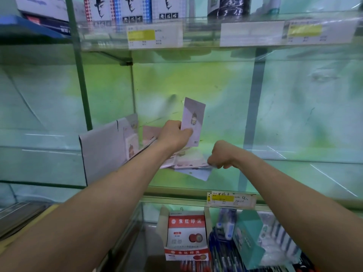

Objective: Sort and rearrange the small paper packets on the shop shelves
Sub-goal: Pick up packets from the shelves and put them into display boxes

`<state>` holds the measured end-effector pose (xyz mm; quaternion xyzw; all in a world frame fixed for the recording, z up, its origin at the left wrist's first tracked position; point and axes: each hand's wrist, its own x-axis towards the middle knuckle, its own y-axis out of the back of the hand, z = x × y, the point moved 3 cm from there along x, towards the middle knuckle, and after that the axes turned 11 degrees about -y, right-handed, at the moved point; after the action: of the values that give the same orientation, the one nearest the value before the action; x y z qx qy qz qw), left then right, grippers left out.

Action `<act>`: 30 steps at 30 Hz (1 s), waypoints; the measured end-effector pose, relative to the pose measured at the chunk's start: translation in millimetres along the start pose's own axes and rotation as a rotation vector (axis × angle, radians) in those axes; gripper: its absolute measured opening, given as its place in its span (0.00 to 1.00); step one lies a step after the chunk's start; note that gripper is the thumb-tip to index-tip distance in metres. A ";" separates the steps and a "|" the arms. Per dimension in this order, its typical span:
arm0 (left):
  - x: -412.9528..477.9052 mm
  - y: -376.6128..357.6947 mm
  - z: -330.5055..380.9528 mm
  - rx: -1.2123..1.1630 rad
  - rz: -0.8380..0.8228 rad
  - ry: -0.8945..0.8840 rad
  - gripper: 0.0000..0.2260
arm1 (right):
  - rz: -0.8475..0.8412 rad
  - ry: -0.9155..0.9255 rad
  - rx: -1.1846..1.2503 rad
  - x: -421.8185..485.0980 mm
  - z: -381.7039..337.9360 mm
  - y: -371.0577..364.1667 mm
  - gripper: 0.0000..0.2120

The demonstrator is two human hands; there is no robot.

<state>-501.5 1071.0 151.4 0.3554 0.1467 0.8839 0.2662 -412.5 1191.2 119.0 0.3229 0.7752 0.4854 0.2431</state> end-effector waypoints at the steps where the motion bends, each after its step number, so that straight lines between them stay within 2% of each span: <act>1: -0.8 0.4 -0.3 -0.015 0.001 0.015 0.04 | 0.003 -0.008 0.093 1.3 0.2 2.2 0.13; 4: -2.3 2.1 -1.8 -0.054 0.007 0.057 0.07 | -0.001 -0.042 0.556 3.0 -1.2 10.7 0.13; 7: -1.9 4.7 -4.4 -0.101 0.033 0.105 0.11 | -0.132 -0.092 0.887 -0.3 -8.5 9.2 0.07; 10: -1.3 8.5 -5.9 -0.163 0.061 0.149 0.10 | -0.269 -0.124 0.861 -4.8 -12.6 -0.4 0.05; 12: -0.8 11.1 -6.9 -0.196 0.074 0.159 0.10 | -0.261 -0.123 0.813 -7.8 -12.4 0.7 0.08; 15: -2.2 13.7 -4.1 -0.256 0.077 0.166 0.10 | -0.126 -0.090 0.858 -11.0 -10.8 15.3 0.11; 18: -2.4 15.2 -1.3 -0.368 0.106 0.197 0.10 | 0.093 -0.019 0.924 -9.1 -4.9 33.1 0.11; 21: -0.5 14.4 -3.5 -0.552 0.118 0.282 0.04 | 0.222 0.015 0.988 -8.2 2.4 44.0 0.10; 23: 1.2 12.3 -3.2 -0.697 0.110 0.335 0.01 | 0.233 0.020 1.055 -10.0 5.4 47.9 0.09; 27: 3.9 7.4 -0.2 -0.819 0.088 0.399 0.05 | 0.256 0.007 1.156 -14.6 8.8 52.5 0.10; 30: -1.1 3.4 6.4 -0.946 0.043 0.438 0.02 | 0.128 0.014 1.209 -20.2 2.0 46.3 0.09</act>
<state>-497.6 1068.0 156.8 0.0061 -0.2238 0.9125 0.3425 -385.2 1192.4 161.6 0.4467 0.8942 -0.0252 -0.0182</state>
